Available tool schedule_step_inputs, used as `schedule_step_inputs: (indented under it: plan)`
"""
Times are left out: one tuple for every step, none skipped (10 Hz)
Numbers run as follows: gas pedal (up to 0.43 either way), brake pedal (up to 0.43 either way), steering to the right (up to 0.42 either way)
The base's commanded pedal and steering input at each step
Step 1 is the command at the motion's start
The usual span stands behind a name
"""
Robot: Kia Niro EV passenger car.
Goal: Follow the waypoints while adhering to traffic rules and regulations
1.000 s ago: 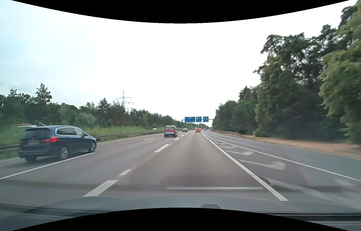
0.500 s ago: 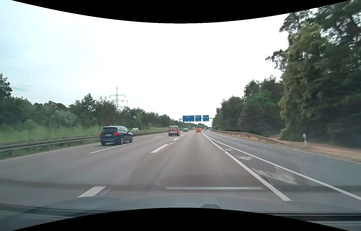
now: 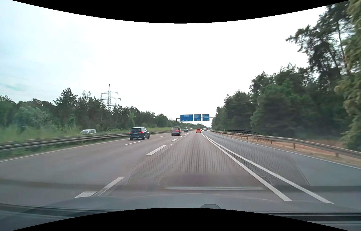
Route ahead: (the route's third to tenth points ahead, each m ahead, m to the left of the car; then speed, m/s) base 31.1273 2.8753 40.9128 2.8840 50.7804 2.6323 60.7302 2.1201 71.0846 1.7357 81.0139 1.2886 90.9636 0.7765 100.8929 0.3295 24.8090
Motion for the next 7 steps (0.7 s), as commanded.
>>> schedule_step_inputs:
  plan:
    - [0.110,0.000,0.000]
    - [0.118,0.000,-0.001]
    - [0.118,0.000,-0.001]
    - [0.130,0.000,-0.001]
    - [0.130,0.000,-0.001]
    - [0.138,0.000,-0.001]
    - [0.138,0.000,-0.001]
